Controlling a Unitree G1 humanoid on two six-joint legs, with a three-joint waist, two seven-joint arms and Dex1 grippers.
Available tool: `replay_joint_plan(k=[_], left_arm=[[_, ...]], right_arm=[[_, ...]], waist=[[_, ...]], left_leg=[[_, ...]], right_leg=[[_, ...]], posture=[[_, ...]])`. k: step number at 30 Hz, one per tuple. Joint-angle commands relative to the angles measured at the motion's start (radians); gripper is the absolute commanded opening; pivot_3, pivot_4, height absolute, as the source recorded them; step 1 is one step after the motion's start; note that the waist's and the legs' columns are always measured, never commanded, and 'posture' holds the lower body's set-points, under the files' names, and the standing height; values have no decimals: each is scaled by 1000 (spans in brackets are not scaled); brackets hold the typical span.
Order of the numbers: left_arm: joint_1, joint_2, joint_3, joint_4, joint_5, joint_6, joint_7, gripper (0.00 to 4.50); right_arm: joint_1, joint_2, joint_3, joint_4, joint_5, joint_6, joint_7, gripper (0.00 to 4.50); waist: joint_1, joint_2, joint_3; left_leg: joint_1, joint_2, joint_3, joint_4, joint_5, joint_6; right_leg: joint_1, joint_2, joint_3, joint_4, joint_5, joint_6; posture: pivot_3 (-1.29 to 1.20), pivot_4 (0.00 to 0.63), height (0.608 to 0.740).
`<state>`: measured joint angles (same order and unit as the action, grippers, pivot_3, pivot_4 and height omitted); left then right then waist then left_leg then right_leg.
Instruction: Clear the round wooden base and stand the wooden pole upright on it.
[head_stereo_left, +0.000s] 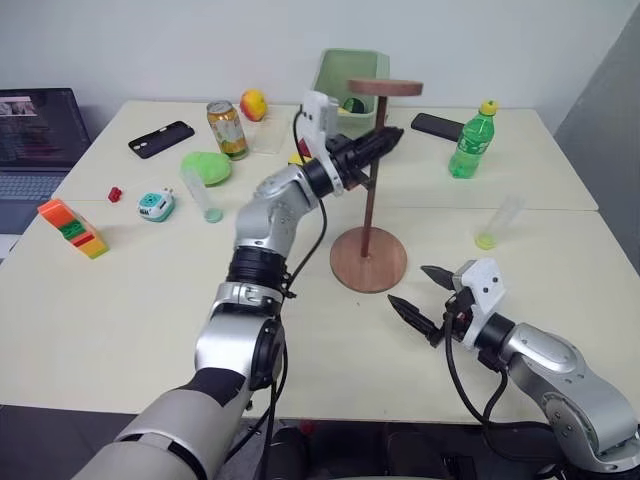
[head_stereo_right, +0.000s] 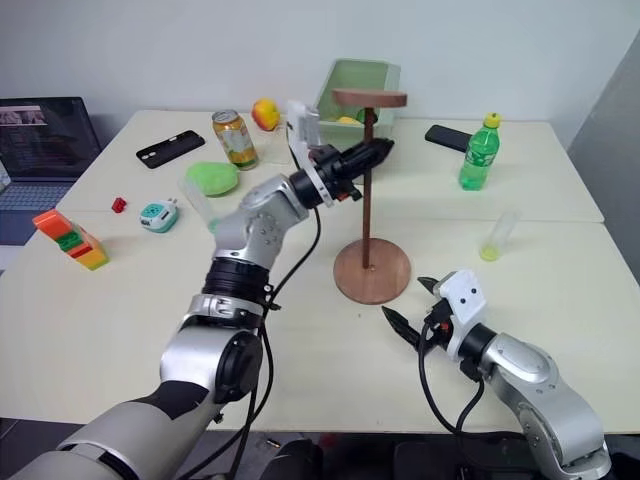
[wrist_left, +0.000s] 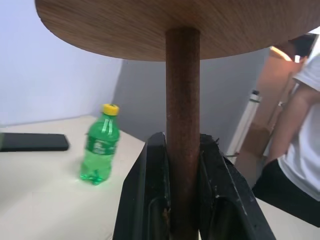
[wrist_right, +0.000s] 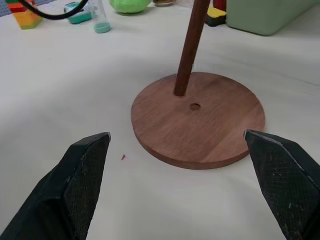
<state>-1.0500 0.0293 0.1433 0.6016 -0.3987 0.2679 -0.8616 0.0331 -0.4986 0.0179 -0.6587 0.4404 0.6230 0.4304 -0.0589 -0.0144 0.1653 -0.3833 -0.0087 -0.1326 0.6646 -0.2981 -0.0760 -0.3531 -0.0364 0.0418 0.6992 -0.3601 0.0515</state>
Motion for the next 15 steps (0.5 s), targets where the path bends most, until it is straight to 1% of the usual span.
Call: replay_joint_plan(k=[1, 6, 15], left_arm=[[-2, -18, 5, 4, 6, -121, 20, 278], [26, -12, -39, 52, 71, -260, 27, 278], [-4, -46, -11, 148, 51, -304, 45, 278]], right_arm=[[11, 14, -10, -38, -14, -18, -21, 4500], [8, 46, -3, -92, 10, 1, -43, 4500], [-6, 43, 45, -151, 4, 5, -40, 4500]], waist=[[2, 0, 0], [3, 0, 0], [4, 0, 0]], left_leg=[[0, 0, 0, 0, 0, 0], [1, 0, 0, 0, 0, 0], [0, 0, -1, 0, 0, 0]], right_leg=[[0, 0, 0, 0, 0, 0], [1, 0, 0, 0, 0, 0], [1, 0, -1, -1, 0, 0]], posture=[[0, 150, 740], [0, 150, 740], [0, 150, 740]])
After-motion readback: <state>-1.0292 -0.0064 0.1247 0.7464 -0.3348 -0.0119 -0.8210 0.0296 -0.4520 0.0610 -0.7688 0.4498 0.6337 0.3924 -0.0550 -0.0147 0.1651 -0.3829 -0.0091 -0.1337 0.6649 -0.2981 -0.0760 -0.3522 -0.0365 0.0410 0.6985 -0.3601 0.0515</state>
